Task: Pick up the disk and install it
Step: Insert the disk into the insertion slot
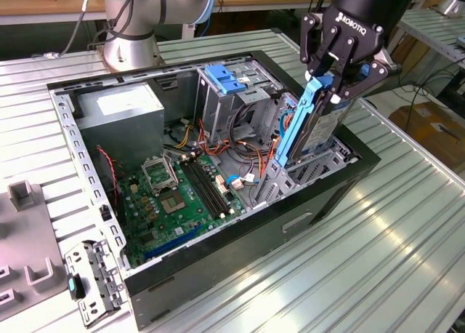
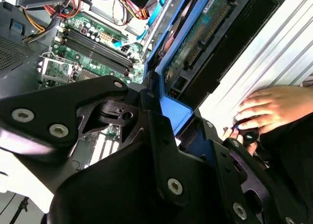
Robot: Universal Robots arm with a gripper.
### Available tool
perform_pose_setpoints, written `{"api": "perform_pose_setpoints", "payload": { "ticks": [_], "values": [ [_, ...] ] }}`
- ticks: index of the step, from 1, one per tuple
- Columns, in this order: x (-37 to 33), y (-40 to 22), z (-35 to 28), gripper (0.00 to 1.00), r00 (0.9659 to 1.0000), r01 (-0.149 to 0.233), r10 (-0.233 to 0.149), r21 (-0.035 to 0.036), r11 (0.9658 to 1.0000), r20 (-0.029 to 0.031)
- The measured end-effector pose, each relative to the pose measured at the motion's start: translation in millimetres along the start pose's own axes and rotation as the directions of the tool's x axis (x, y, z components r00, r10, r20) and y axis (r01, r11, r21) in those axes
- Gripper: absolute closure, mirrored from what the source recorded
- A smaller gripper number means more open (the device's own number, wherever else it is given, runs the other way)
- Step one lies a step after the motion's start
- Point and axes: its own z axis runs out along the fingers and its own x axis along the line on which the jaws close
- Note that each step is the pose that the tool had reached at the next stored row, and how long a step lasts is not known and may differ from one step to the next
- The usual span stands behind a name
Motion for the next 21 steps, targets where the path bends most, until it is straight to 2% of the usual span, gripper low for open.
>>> {"api": "perform_pose_setpoints", "payload": {
  "ticks": [10,11,18,19,21],
  "values": [
    [0.0,0.0,0.3,0.62,1.0000,0.000,0.000,0.0000,1.0000,0.0001],
    [-0.1,0.0,1.0,0.56,1.0000,0.000,0.000,0.0000,1.0000,0.0005],
    [-0.5,-0.2,15.0,0.56,1.0000,0.000,0.000,0.0000,1.0000,0.0004],
    [-0.6,-0.2,16.8,0.57,1.0000,0.000,0.000,0.0000,1.0000,0.0003],
    [-0.7,-0.2,21.5,0.70,1.0000,0.000,0.000,0.0000,1.0000,0.0003]
  ]
}}
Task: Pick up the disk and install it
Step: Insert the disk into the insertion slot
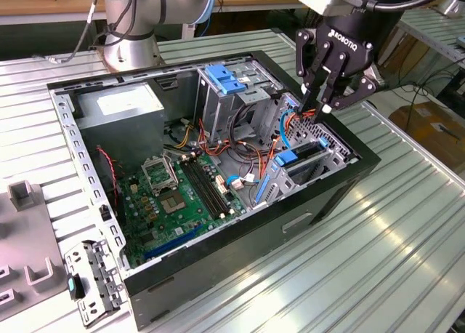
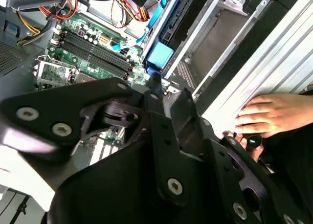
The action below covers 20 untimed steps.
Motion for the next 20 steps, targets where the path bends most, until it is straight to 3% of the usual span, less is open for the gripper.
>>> {"api": "perform_pose_setpoints", "payload": {
  "ticks": [1,3,6,20],
  "values": [
    [-0.1,0.0,1.9,0.76,1.0000,0.000,0.000,0.0000,1.0000,0.0001],
    [-0.2,-0.1,6.4,0.76,1.0000,0.000,0.000,0.0001,1.0000,0.0001],
    [-0.4,-0.1,12.0,0.89,1.0000,0.000,0.000,0.0000,1.0000,-0.0001],
    [-0.9,-0.5,39.4,0.89,1.0000,0.000,0.000,0.0000,1.0000,0.0001]
  ]
}}
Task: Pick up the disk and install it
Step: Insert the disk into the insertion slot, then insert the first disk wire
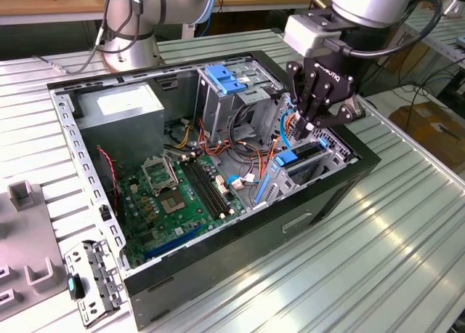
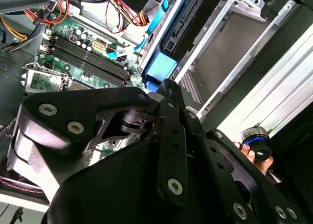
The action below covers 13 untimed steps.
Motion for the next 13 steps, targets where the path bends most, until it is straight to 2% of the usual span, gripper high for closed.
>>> {"api": "perform_pose_setpoints", "payload": {
  "ticks": [3,13],
  "values": [
    [-0.2,-0.1,5.0,0.89,1.0000,0.000,0.000,0.0000,1.0000,0.0000],
    [-0.2,-0.1,5.8,0.89,1.0000,0.000,0.000,0.0000,1.0000,-0.0001]
  ]
}}
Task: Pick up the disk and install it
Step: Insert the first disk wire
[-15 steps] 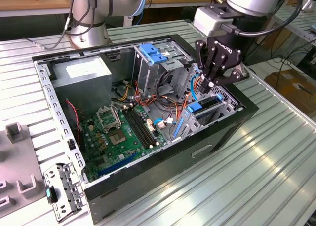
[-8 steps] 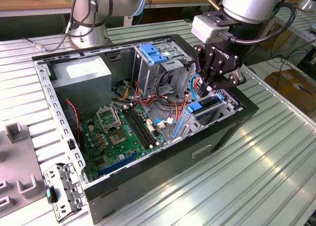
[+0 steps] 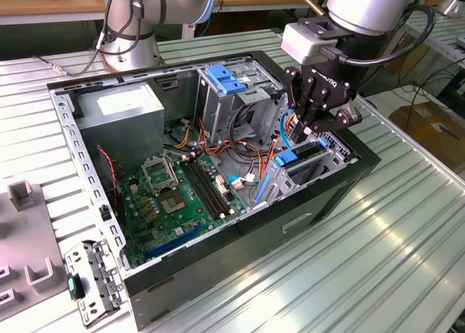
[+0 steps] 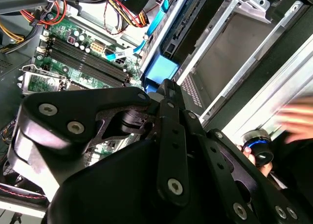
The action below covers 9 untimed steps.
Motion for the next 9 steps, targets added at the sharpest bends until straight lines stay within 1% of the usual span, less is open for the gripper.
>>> {"api": "perform_pose_setpoints", "payload": {
  "ticks": [5,9],
  "values": [
    [0.0,0.0,0.1,0.89,1.0000,0.000,0.000,0.0000,1.0000,-0.0001],
    [-0.1,-5.2,0.2,0.89,1.0000,0.000,0.000,0.0001,1.0000,-0.0044]
  ]
}}
